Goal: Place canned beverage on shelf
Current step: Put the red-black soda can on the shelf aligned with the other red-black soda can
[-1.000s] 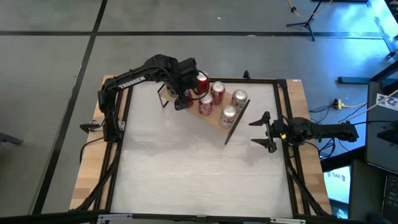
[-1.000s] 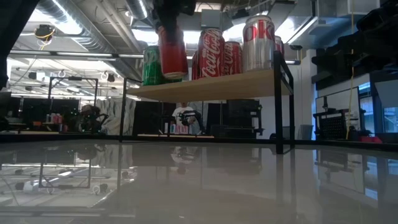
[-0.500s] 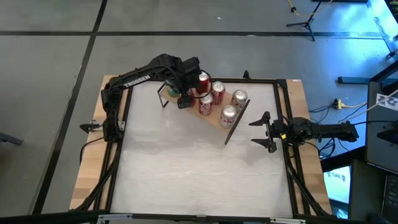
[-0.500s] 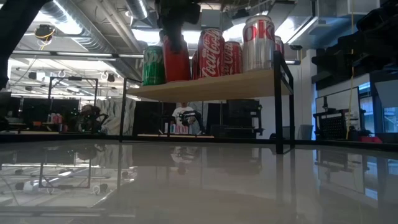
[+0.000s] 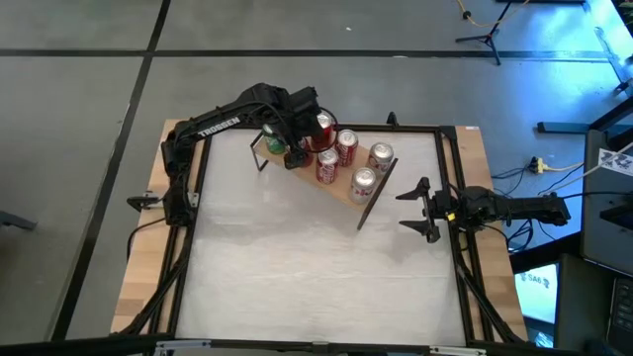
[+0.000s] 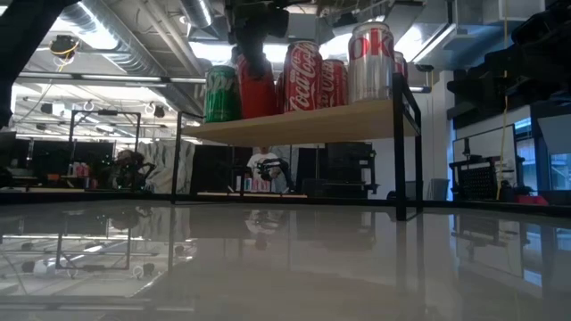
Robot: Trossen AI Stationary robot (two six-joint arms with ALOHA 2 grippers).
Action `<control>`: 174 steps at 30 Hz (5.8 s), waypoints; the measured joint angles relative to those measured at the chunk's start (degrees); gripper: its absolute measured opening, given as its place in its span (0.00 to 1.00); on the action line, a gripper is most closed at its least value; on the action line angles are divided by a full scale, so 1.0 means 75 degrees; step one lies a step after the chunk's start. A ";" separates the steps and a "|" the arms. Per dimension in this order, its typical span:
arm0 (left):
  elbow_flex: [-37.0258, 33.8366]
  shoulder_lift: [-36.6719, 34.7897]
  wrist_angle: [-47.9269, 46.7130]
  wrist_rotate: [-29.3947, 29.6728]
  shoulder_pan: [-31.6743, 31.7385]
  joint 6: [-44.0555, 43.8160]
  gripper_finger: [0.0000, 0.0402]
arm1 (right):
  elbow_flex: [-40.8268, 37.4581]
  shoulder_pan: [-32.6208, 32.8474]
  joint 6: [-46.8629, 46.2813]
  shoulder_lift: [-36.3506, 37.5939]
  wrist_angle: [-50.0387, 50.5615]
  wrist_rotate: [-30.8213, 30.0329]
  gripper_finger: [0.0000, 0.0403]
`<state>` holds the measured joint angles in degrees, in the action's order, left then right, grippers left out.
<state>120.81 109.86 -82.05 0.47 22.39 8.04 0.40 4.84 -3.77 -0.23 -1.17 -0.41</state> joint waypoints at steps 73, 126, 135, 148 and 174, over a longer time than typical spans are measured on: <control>0.0015 -0.0130 0.0092 0.0245 -0.0038 0.0002 0.92 | 0.0000 0.0000 -0.0003 -0.0002 0.0000 -0.0003 0.87; 0.0012 -0.0083 0.0422 -0.0213 -0.0075 0.2472 0.73 | 0.0000 0.0001 -0.0001 -0.0002 0.0000 0.0000 0.87; 0.0012 -0.0080 0.0433 -0.0010 -0.0073 0.2814 0.77 | 0.0002 0.0001 -0.0001 0.0000 0.0000 0.0000 0.87; 0.0009 -0.0078 0.0439 0.0003 -0.0073 0.2802 0.78 | 0.0000 0.0002 0.0000 -0.0002 0.0000 0.0000 0.87; 0.0000 -0.0066 0.0441 0.0291 -0.0073 0.2742 0.91 | 0.0002 0.0002 -0.0003 0.0000 0.0000 0.0000 0.87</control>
<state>120.81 109.36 -78.75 2.66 21.85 28.60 0.42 4.86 -3.79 -0.23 -1.17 -0.41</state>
